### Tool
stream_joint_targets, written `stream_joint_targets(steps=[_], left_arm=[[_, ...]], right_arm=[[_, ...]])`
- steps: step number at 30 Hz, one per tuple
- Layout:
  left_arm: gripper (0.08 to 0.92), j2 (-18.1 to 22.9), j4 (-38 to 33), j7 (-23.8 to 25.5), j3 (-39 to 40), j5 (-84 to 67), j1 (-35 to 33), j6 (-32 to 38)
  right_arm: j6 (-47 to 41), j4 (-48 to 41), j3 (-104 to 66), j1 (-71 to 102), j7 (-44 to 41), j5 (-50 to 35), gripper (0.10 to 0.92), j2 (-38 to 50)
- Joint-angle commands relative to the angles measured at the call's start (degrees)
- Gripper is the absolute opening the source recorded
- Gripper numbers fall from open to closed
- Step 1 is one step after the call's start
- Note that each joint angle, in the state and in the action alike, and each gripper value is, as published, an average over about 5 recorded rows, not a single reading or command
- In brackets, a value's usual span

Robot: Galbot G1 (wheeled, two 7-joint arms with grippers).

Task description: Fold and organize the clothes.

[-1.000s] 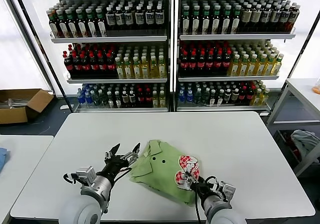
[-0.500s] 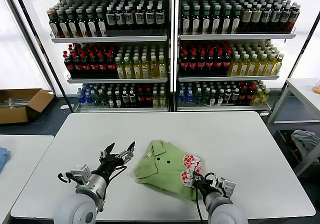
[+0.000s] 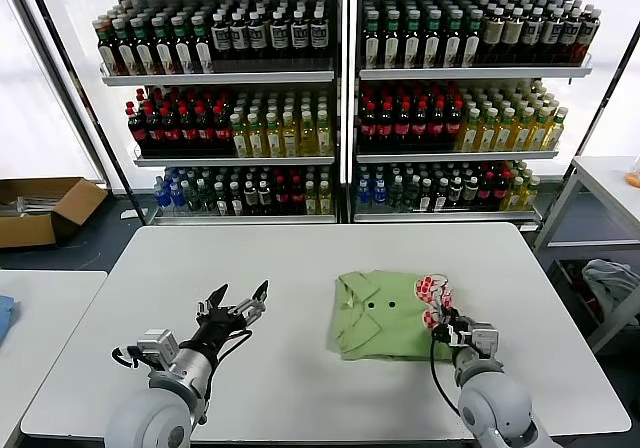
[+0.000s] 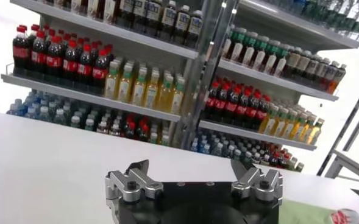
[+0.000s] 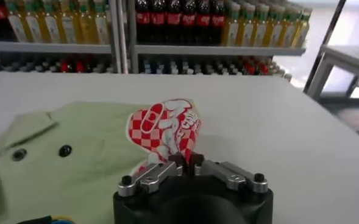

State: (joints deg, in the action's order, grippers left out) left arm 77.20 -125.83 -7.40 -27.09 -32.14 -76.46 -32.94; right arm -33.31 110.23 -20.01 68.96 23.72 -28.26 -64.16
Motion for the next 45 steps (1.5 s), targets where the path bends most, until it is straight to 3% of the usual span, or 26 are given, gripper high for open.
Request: stream_joint_targets(steps=[1,4,10,21,33,41,45], left_arm=[[0.823,0.3,-0.1,0.0,0.2,0.0,-0.5,-0.1],[0.823,0.6,0.0,0.0,0.5,0.0,-0.6,-0.1],[0.823,1.0,-0.3,0.1,1.5,0.4,-1.2,-0.1],[0.823,1.0,-1.0,0.4,2.8,1.3,-2.4,-0.1],[0.823,0.2,-1.3,0.6,1.8,1.1,-3.9,-0.1],[0.823,0.3,-0.6,0.6,1.8,1.1,-3.8,-0.1],[0.823,0.4,-0.6,0.6,1.7,1.1,-3.7,-0.1]], right_arm=[[3.6,-5.3,-3.9,-4.0,-7.1,16.8,0.243,0.2],[7.8,0.3,-4.1,-3.1,-5.0,18.6,0.33,-2.1],[3.3,9.9,2.2,1.5,-4.3,14.2,0.503,-3.1],[1.9,-0.2,9.2,-3.5,3.5,13.4,0.799,-13.3],[0.1,-12.7,7.9,-11.0,8.1,5.3,0.823,-17.6],[0.0,-13.4,7.9,-11.1,8.6,2.0,0.823,-16.9],[0.1,-9.8,7.3,-10.2,7.7,0.8,0.823,-15.4]])
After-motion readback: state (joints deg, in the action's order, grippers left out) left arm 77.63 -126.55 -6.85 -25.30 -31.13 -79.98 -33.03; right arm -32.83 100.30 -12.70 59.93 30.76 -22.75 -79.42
